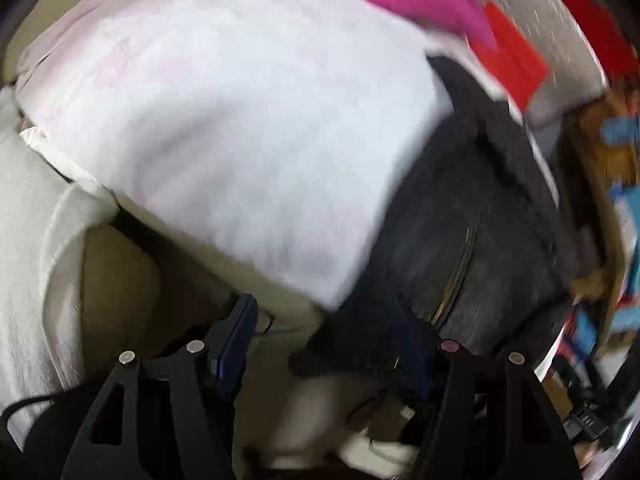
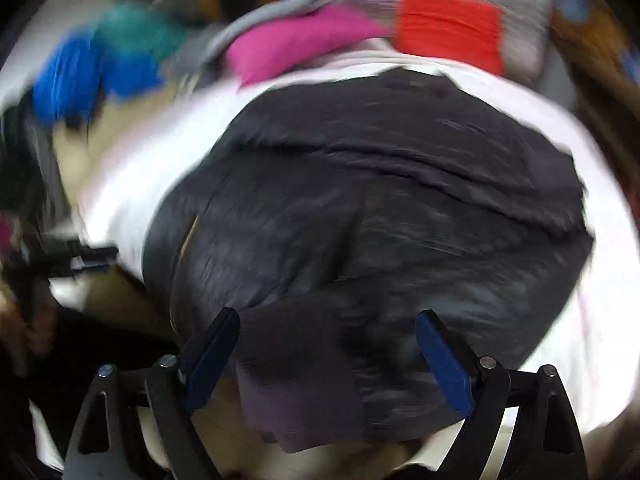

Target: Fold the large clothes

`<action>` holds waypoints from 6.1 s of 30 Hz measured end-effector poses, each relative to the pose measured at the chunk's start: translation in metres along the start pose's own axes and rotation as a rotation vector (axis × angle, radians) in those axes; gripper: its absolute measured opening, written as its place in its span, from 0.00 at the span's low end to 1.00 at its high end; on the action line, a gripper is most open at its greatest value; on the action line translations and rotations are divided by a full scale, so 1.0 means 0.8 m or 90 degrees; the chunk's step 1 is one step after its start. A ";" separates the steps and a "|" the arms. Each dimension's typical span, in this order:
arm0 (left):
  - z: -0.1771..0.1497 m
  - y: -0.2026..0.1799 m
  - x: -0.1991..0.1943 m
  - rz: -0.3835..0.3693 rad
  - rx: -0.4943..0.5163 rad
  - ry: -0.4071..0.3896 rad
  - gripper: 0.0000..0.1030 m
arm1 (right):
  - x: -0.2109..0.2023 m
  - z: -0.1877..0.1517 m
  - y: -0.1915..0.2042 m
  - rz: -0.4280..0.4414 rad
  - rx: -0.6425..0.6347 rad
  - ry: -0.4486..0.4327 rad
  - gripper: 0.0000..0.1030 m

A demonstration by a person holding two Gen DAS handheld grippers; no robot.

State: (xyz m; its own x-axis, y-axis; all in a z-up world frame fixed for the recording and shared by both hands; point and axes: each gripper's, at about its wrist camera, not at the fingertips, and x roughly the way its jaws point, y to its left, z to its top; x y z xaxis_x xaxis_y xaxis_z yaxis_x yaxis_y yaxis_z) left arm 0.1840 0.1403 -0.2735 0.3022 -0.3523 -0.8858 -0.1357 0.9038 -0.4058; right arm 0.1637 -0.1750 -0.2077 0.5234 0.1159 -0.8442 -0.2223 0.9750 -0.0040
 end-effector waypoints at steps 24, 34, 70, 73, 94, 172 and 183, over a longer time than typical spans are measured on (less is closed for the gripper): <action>-0.004 0.006 0.028 -0.055 -0.023 0.029 0.68 | -0.019 -0.017 -0.216 -0.176 0.234 -0.094 0.08; -0.010 0.008 0.007 -0.140 -0.009 0.024 0.69 | -0.071 -0.011 -0.285 -0.186 0.351 -0.194 0.08; 0.065 -0.149 -0.084 -0.500 0.031 0.034 0.17 | -0.102 0.045 -0.359 -0.117 0.459 -0.355 0.08; 0.164 -0.202 -0.090 -0.501 0.065 -0.013 0.17 | -0.097 0.076 -0.390 -0.129 0.509 -0.386 0.08; 0.442 -0.241 0.240 -0.460 -0.116 0.072 0.20 | 0.240 0.215 -0.613 0.044 0.755 -0.166 0.14; 0.175 -0.099 0.102 -0.245 -0.135 -0.030 0.61 | 0.105 -0.027 -0.401 0.182 0.729 -0.071 0.64; 0.203 -0.095 -0.036 -0.136 -0.066 -0.178 0.75 | -0.037 -0.016 -0.390 0.148 0.520 -0.071 0.67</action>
State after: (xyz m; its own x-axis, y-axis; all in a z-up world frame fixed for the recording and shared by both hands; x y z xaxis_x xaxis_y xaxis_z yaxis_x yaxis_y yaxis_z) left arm 0.3388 0.1212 -0.1809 0.5782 -0.4376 -0.6886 -0.1323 0.7825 -0.6084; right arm 0.2072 -0.4852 -0.1884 0.6254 0.3060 -0.7178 0.3064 0.7497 0.5865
